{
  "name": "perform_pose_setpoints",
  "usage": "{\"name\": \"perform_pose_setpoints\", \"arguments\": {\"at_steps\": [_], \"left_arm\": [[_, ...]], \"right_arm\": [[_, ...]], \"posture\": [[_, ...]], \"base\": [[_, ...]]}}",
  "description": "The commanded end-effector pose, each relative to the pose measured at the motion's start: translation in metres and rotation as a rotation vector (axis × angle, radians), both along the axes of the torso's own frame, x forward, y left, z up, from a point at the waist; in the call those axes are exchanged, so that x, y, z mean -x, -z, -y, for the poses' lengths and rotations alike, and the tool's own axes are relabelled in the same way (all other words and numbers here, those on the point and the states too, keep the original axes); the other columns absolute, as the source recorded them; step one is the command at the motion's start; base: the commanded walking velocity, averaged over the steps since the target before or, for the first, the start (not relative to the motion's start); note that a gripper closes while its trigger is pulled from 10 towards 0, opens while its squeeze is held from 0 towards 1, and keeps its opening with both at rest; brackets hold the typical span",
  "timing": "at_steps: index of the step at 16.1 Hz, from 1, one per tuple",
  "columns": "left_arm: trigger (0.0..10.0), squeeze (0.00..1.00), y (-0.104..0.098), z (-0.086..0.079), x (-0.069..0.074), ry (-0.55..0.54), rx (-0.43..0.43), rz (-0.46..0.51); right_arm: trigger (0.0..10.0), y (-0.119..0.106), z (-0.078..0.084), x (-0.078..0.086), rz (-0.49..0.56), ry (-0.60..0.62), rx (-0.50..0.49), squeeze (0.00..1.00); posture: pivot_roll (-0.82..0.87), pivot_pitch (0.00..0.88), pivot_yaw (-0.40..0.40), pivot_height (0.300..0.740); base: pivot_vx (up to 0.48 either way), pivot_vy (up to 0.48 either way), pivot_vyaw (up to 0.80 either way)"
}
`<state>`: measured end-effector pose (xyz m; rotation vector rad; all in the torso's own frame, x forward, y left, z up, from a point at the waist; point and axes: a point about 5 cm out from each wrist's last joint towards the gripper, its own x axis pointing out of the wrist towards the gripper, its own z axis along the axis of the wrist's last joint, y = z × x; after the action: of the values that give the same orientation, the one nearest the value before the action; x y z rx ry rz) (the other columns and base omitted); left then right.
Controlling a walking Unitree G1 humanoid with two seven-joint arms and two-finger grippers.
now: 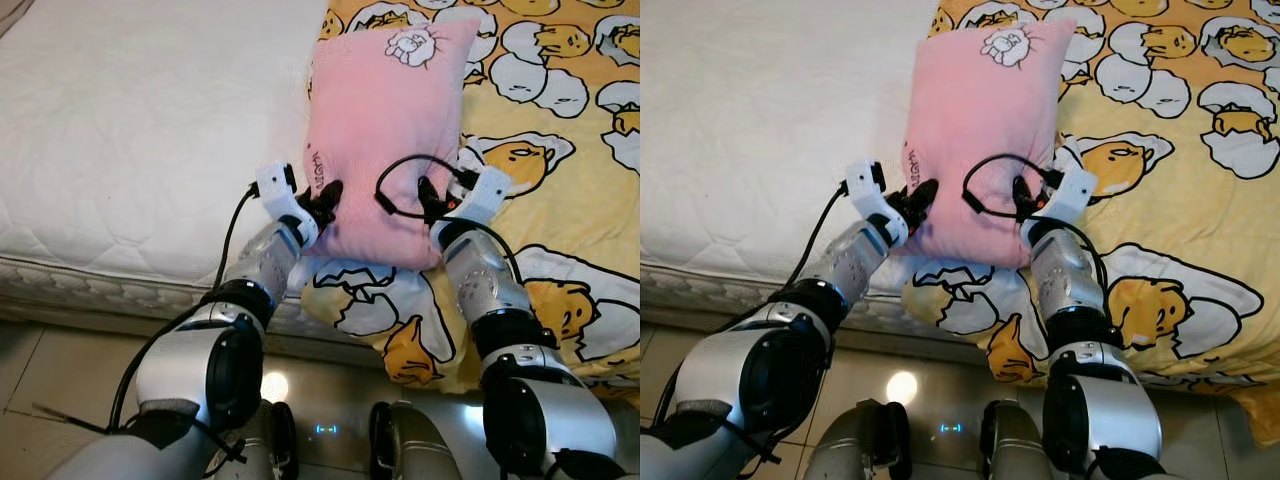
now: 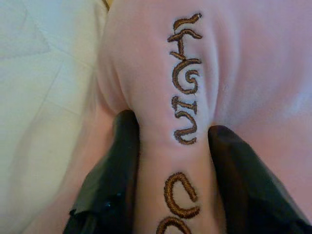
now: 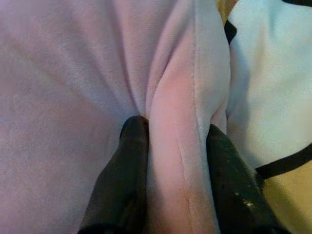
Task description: Clean up the room
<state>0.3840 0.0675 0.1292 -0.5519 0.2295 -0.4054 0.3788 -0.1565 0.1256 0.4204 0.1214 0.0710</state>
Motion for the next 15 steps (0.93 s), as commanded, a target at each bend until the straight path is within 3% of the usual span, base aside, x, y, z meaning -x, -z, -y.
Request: {"name": "perform_pose_setpoints", "arguments": {"at_steps": [1,7,9,10,12,15], "left_arm": [[0.0,0.00,0.017,0.007,0.009,0.050,-0.039,-0.063],[0.0,0.00,0.006,-0.001,0.004,0.051,-0.080,0.021],[0.0,0.00,-0.007,-0.008,-0.003,0.045,-0.113,0.093],[0.0,0.00,-0.022,-0.018,-0.008,0.045,-0.173,0.187],[0.0,0.00,-0.040,-0.028,-0.014,0.037,-0.225,0.286],[0.0,0.00,-0.055,-0.040,-0.015,0.013,-0.253,0.382]], "right_arm": [[0.0,0.029,-0.007,0.010,-0.131,-0.026,0.020,0.00],[0.0,0.026,-0.011,0.006,-0.118,-0.030,0.007,0.00],[0.0,0.013,-0.010,0.001,-0.052,-0.025,0.050,0.00],[0.0,-0.007,-0.006,-0.004,0.046,-0.017,0.115,0.00],[0.0,-0.028,0.000,-0.009,0.139,0.000,0.140,0.00],[0.0,-0.053,0.004,-0.008,0.256,0.000,0.204,0.00]], "posture": [[-0.15,0.200,0.042,0.700],[-0.09,0.065,0.019,0.700],[-0.06,0.000,0.024,0.700],[-0.05,0.000,0.037,0.700],[-0.03,0.000,0.040,0.700],[-0.01,0.000,0.033,0.700]], "base": [[0.000,0.000,0.00],[0.000,0.000,0.00],[0.000,0.000,0.00],[0.000,0.000,0.00],[0.000,0.000,0.00],[0.000,0.000,0.00]]}}
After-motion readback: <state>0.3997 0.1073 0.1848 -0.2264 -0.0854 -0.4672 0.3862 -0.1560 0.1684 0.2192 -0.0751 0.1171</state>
